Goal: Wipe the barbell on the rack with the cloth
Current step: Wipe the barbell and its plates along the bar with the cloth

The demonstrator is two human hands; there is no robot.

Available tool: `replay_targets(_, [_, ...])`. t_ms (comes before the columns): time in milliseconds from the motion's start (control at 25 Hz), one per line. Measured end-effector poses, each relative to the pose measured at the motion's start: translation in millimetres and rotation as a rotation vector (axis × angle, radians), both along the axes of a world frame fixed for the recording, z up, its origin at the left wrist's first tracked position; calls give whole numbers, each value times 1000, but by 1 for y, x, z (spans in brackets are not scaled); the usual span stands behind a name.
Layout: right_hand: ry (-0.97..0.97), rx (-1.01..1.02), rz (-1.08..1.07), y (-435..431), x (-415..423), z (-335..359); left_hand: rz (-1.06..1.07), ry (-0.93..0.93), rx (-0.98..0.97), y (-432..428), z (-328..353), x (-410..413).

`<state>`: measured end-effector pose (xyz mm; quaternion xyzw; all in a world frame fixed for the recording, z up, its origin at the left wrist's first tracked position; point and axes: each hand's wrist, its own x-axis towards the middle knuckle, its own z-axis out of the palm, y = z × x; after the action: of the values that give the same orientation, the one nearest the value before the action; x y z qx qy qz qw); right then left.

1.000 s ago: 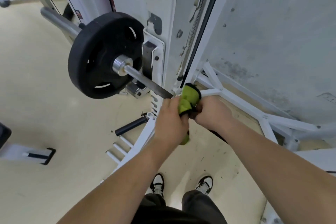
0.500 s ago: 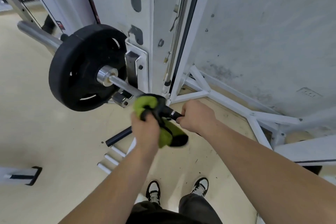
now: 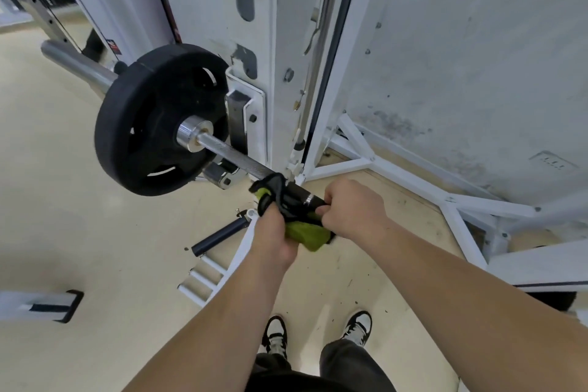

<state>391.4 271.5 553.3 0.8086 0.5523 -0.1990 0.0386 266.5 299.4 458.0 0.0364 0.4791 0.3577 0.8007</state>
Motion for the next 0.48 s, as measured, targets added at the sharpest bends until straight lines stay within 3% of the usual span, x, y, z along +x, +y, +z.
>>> replay_targets(120, [-17, 25, 2, -4, -1, -4, -137, 32, -13, -24, -2, 6])
replay_targets(360, [5, 56, 18, -9, -2, -2, 40, 152, 42, 32, -9, -21])
replay_targets(480, [-6, 44, 25, -4, -4, -1, -102, 227, 49, -11, -6, -8])
